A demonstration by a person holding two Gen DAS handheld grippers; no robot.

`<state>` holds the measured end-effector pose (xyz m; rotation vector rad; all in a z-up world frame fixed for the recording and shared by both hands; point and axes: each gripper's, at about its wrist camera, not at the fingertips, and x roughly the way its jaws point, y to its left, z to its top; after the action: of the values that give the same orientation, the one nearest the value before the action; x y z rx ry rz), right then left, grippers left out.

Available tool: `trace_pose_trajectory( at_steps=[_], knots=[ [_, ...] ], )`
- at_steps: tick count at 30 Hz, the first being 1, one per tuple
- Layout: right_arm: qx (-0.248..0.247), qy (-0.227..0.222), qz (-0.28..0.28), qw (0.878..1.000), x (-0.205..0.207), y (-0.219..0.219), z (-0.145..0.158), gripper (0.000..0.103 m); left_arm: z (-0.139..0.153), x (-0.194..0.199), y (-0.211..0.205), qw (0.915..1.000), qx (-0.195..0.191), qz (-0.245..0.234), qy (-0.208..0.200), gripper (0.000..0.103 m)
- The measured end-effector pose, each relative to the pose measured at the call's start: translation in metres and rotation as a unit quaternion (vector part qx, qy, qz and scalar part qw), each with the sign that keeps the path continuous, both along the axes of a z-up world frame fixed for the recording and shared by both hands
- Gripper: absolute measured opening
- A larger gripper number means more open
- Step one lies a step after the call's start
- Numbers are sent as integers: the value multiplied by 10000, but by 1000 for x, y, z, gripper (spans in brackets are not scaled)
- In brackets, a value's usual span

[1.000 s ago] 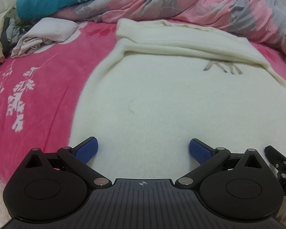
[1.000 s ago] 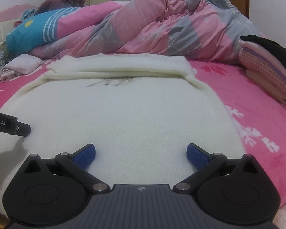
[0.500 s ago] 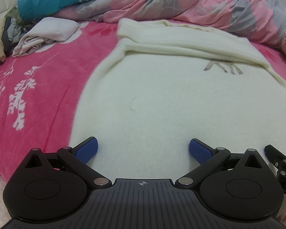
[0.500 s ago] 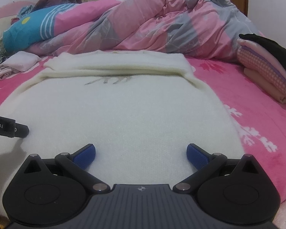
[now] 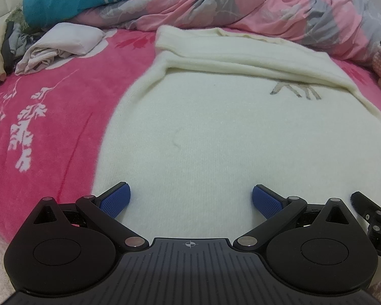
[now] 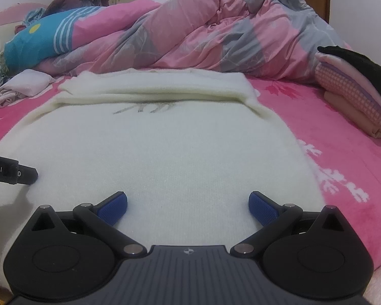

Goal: Fold clothes

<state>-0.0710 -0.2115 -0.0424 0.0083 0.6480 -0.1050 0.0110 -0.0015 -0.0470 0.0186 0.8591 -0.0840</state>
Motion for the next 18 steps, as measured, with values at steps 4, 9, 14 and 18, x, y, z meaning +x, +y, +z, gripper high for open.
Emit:
trace_pose_trajectory(
  at_steps=[4,9,14,18],
  knots=[
    [3,-3,-6,10000,0,0,0,103,0,-1,-1,10000,1,0,-24,103],
    [3,10,-6,10000,0,-1,0,103,-1,-2,-1,10000,19,0,-41,103],
    [11,59,-9,10000,1,-1,1,103,-1,-2,-2,10000,38,-5,-57,103],
    [-1,63,-5,10000,1,-1,1,103,-2,-3,-1,9999,49,-23,-114,103]
  ],
)
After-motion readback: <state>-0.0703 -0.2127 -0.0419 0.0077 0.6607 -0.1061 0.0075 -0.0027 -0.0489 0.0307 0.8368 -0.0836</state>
